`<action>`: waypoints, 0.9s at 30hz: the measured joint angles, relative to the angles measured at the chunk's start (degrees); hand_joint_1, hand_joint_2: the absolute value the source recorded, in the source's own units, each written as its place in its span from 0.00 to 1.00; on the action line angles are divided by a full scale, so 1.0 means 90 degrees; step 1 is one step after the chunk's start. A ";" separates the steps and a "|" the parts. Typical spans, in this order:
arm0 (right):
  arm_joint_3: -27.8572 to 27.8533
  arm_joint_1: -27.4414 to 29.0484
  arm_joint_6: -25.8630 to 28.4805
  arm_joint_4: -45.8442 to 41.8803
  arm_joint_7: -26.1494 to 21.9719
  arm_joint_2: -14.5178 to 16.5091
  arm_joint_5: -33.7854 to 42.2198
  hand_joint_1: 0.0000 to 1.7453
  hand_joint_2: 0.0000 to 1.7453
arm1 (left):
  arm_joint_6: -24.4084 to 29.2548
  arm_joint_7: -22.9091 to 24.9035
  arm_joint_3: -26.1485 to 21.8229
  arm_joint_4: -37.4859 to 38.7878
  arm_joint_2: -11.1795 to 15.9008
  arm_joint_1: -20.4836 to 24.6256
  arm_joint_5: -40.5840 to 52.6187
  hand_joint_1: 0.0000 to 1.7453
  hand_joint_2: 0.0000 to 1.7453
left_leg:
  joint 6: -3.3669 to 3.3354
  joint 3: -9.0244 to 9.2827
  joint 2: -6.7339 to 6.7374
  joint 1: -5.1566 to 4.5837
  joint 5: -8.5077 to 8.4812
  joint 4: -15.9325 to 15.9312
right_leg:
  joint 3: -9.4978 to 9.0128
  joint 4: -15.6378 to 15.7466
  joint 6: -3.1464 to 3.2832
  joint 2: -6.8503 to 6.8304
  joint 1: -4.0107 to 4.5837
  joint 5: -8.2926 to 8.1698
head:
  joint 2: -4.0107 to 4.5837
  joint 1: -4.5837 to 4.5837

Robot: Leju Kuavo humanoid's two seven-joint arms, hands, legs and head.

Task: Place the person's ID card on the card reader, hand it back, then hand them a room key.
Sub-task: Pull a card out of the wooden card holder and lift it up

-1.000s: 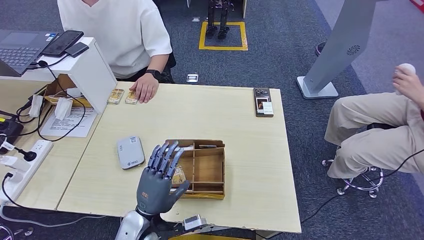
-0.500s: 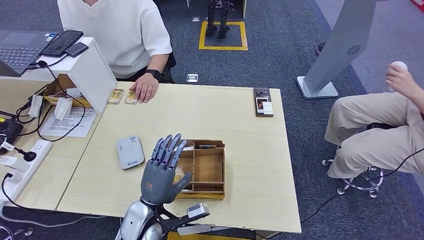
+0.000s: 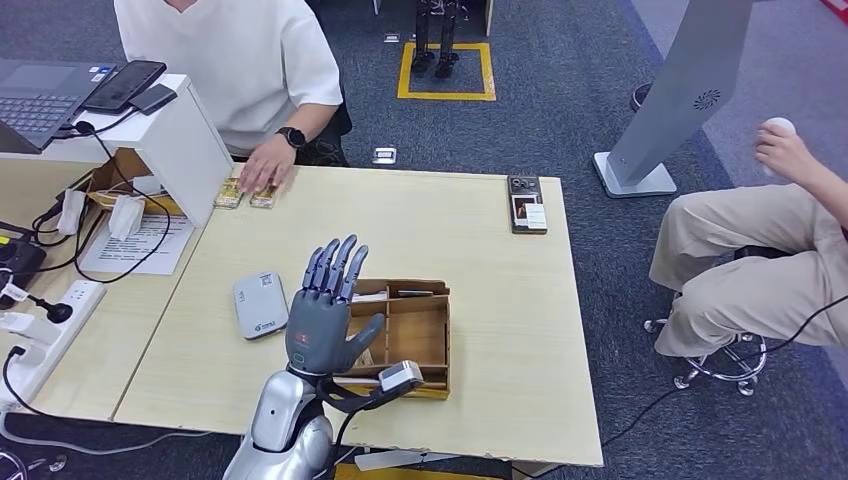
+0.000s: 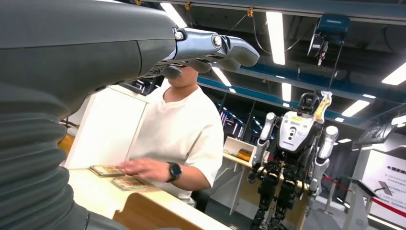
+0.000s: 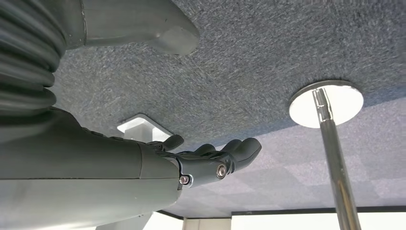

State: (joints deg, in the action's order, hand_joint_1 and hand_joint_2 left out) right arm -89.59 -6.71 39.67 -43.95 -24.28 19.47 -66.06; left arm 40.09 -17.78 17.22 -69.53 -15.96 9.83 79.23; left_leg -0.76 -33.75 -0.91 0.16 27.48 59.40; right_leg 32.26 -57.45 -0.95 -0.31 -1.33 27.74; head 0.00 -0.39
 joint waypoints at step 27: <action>0.0000 -0.0082 0.0000 0.0236 -0.0199 0.0000 -0.0191 0.00 1.00 | 0.0002 0.1062 0.0188 0.1707 -0.0049 0.1068 0.0937 0.00 1.00 | 0.0000 0.0000 0.0000 0.0000 0.0000 0.0000 | 0.0002 0.0000 0.0000 0.0000 0.0000 0.0000 | -0.0001 0.0001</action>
State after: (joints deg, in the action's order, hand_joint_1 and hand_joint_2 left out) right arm -89.59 -7.45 39.67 -41.83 -26.06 19.47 -67.78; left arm 40.11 -8.21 18.91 -54.17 -16.40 19.44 87.66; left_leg -0.76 -33.76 -0.91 0.16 27.47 59.40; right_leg 32.27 -57.45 -0.95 -0.30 -1.33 27.74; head -0.01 -0.39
